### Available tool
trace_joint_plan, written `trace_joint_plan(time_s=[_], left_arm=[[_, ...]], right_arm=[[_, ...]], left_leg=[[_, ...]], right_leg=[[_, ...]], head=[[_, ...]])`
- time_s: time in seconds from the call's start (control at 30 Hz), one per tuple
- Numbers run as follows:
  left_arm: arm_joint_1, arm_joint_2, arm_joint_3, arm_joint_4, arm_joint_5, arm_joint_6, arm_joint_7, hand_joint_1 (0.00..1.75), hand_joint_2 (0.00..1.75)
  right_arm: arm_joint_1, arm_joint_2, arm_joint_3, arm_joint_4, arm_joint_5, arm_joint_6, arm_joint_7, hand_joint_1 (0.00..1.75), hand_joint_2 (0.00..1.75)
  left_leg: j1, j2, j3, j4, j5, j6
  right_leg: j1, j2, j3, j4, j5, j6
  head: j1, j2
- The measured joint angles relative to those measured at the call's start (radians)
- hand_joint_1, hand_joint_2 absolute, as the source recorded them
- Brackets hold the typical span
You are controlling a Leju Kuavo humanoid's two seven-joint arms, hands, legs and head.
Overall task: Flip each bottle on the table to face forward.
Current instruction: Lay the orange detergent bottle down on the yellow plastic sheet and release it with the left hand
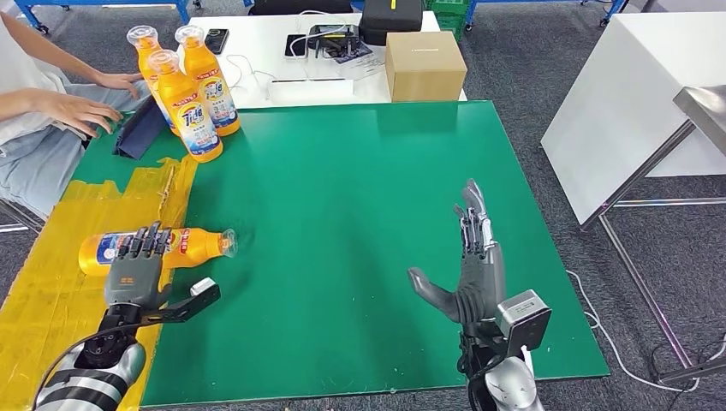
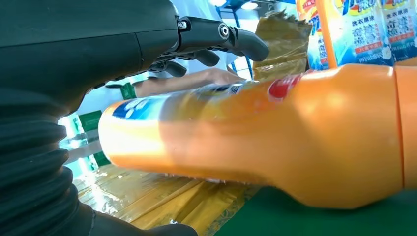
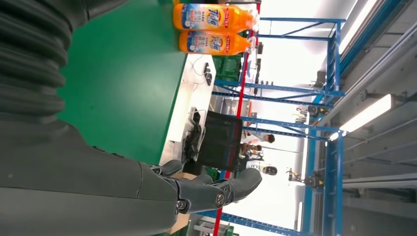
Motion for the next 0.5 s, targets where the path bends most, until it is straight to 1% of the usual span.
trace_joint_plan(time_s=[0.1,0.17,0.2,0.23,0.3,0.33,0.37,0.4,0.5], left_arm=[[0.019,-0.008,0.001,-0.008,0.010,0.077,-0.022,0.00,1.75],[0.049,-0.027,0.015,-0.038,0.047,0.154,-0.082,0.00,1.75],[0.069,-0.045,0.030,-0.069,0.082,0.187,-0.139,0.00,1.75],[0.091,-0.068,0.054,-0.111,0.138,0.212,-0.222,0.00,1.75],[0.135,-0.126,0.104,-0.207,0.311,0.228,-0.408,0.00,1.75],[0.158,-0.151,0.119,-0.257,0.414,0.228,-0.478,0.00,1.75],[0.180,-0.172,0.125,-0.304,0.501,0.224,-0.517,0.00,1.75],[0.200,-0.187,0.124,-0.346,0.562,0.219,-0.531,0.00,1.75],[0.239,-0.213,0.121,-0.434,0.645,0.198,-0.536,0.00,1.75]], right_arm=[[0.000,0.000,0.000,0.006,0.002,-0.001,0.000,0.00,1.75],[0.003,-0.001,0.000,0.009,0.005,-0.006,0.000,0.00,1.75],[0.005,-0.001,0.000,0.010,0.008,-0.012,-0.002,0.00,1.75],[0.009,-0.002,0.000,0.011,0.013,-0.020,-0.004,0.00,1.75],[0.018,-0.004,0.000,0.012,0.029,-0.042,-0.010,0.00,1.75],[0.024,-0.005,0.001,0.012,0.036,-0.053,-0.013,0.00,1.75],[0.030,-0.006,0.001,0.012,0.043,-0.062,-0.015,0.00,1.75],[0.036,-0.007,0.001,0.012,0.046,-0.067,-0.016,0.00,1.75],[0.047,-0.012,0.001,0.012,0.053,-0.077,-0.017,0.00,1.75]], left_leg=[[0.000,0.000,-0.001,0.000,0.000,0.000],[0.000,0.000,-0.002,0.000,0.000,0.000],[0.000,0.000,-0.002,0.000,0.000,0.000],[0.000,0.000,-0.003,0.000,0.000,0.000],[-0.001,0.000,-0.004,0.000,0.000,0.000],[-0.001,0.000,-0.004,0.000,-0.001,0.001],[-0.002,0.001,-0.004,0.000,-0.001,0.001],[-0.002,0.001,-0.004,0.000,-0.001,0.001],[-0.002,0.001,-0.004,0.000,-0.001,0.001]], right_leg=[[0.000,0.000,-0.001,0.000,0.000,0.000],[0.000,0.000,-0.002,0.000,0.000,0.000],[0.000,0.000,-0.003,0.000,0.000,0.000],[-0.001,0.000,-0.004,0.000,0.000,0.000],[-0.001,0.000,-0.004,0.000,0.000,0.000],[-0.001,0.000,-0.004,-0.001,0.000,0.000],[-0.001,0.001,-0.004,-0.001,0.000,0.000],[-0.001,0.001,-0.005,-0.001,0.000,0.000],[-0.001,0.001,-0.005,-0.001,0.000,0.000]], head=[[0.000,0.000],[0.000,0.000],[0.000,0.000],[0.000,0.000],[0.000,0.000],[0.000,0.000],[0.000,0.000],[0.000,0.000],[0.000,0.000]])
